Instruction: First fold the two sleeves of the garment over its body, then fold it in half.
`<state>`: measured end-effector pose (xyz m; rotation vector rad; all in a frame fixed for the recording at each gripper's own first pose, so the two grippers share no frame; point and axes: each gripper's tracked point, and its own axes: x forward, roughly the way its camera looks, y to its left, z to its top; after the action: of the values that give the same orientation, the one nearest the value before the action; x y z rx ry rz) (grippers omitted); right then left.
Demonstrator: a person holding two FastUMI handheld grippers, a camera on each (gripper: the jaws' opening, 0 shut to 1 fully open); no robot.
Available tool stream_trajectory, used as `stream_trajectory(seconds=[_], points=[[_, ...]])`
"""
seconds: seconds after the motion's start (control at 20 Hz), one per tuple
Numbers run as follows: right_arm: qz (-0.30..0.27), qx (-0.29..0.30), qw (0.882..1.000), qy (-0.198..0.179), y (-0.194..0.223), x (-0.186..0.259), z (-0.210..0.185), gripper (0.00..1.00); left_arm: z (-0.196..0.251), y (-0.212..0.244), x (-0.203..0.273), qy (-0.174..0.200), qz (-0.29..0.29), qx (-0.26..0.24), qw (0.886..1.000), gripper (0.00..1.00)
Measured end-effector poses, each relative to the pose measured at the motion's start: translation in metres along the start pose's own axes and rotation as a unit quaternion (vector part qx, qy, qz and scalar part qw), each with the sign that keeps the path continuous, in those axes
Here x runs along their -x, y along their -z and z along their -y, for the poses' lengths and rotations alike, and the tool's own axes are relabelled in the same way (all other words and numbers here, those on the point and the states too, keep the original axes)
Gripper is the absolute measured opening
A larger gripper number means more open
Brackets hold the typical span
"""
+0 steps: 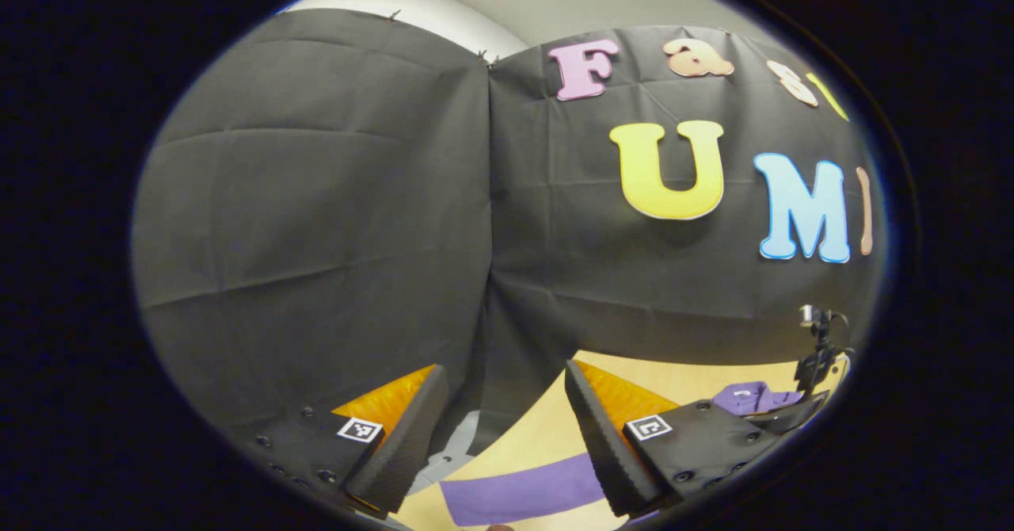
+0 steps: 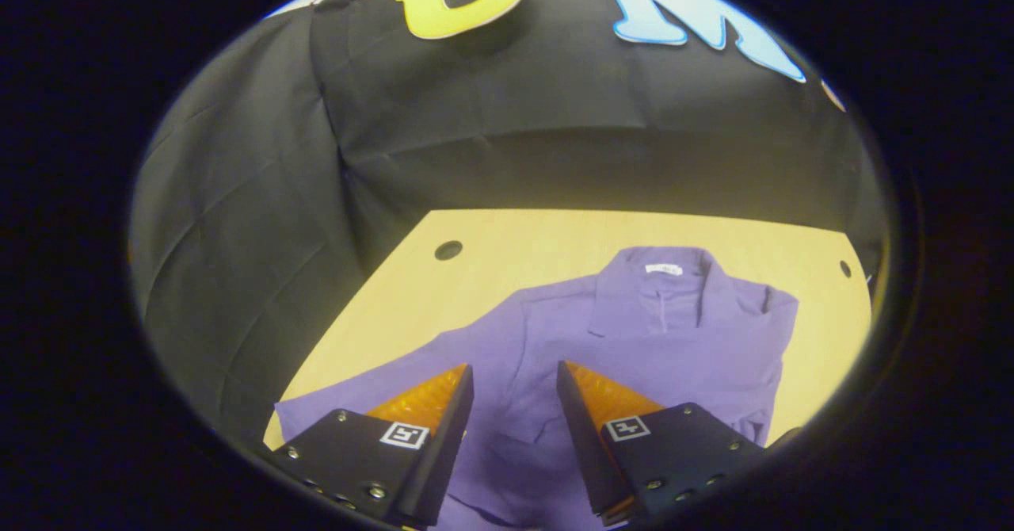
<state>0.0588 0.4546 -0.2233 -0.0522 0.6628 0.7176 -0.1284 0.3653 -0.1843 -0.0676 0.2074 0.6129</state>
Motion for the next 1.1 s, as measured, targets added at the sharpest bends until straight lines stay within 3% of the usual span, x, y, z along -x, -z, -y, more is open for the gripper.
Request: stream_trajectory(seconds=[0.65,1.1], points=[[0.129,0.049,0.991,-0.002,-0.087,0.088,-0.018,0.66,-0.022,0.139,-0.008,-0.009,-0.119,-0.015,0.993,0.94],[0.154,0.062,0.986,0.025,-0.097,0.130,0.002,0.66,-0.042,0.259,-0.015,-0.029,-0.235,-0.004,0.972,0.94]])
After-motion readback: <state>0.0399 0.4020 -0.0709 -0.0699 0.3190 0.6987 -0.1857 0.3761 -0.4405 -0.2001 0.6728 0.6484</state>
